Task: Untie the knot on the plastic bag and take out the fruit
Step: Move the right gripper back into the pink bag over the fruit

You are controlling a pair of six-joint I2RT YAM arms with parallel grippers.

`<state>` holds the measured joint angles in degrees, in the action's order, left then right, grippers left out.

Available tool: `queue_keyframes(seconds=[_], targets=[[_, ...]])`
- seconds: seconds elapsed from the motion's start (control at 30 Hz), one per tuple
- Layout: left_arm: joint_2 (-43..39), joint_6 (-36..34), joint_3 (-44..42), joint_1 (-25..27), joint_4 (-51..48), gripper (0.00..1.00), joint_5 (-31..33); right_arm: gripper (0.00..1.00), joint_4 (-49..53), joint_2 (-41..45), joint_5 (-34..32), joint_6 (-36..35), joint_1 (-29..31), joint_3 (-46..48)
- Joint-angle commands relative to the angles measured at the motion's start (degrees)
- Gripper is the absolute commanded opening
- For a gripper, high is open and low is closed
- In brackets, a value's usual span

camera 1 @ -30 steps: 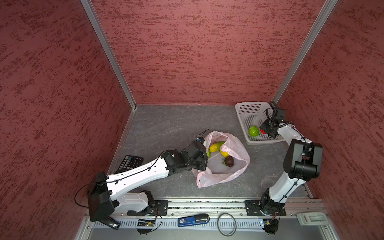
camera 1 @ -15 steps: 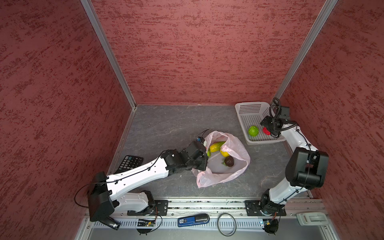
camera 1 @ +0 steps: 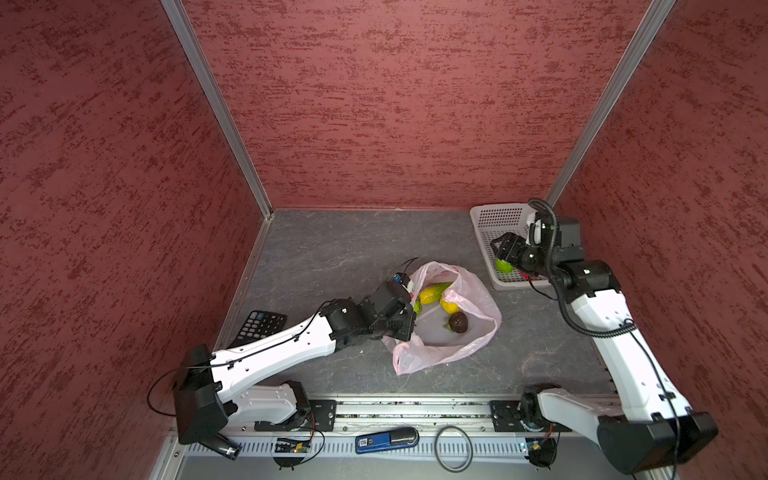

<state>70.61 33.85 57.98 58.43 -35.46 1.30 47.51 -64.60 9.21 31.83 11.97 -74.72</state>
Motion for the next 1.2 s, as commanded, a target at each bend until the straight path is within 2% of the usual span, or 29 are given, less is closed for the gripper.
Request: queue_keyframes(seconds=[0.0,0.17,0.4,0.47,0.63,0.83,1.17], targets=[[-1.00,-1.41,1.86,-0.37,1.68,0.00,-0.89,0.73,6.08,2.21,-1.30,3.42,7.36,-3.42],[-0.98,-1.85,2.08,-0.41,1.68,0.00,-0.86,0.73,6.09,3.87,-3.06,5.96,18.33,-5.68],[-1.00,-1.90,3.01,-0.36,1.16,0.00,-0.67,0.73,5.83,0.27,-6.84,9.31,34.69,-10.55],[-1.08,-1.94,3.21,-0.37,0.99,0.00,-0.43,0.73,6.10,-0.92,-7.28,10.19,37.78,-11.16],[-0.67,-1.85,3.46,-0.35,1.22,0.00,-0.40,0.72,5.98,-1.28,-9.14,12.95,42.50,-8.40],[-0.78,-1.55,3.60,-0.50,1.13,0.00,-0.25,0.71,6.69,1.04,-12.77,14.09,45.74,-0.34],[-0.37,-1.44,4.39,-0.82,0.67,0.00,-0.15,0.70,7.04,0.61,-18.58,7.30,48.83,9.58]])
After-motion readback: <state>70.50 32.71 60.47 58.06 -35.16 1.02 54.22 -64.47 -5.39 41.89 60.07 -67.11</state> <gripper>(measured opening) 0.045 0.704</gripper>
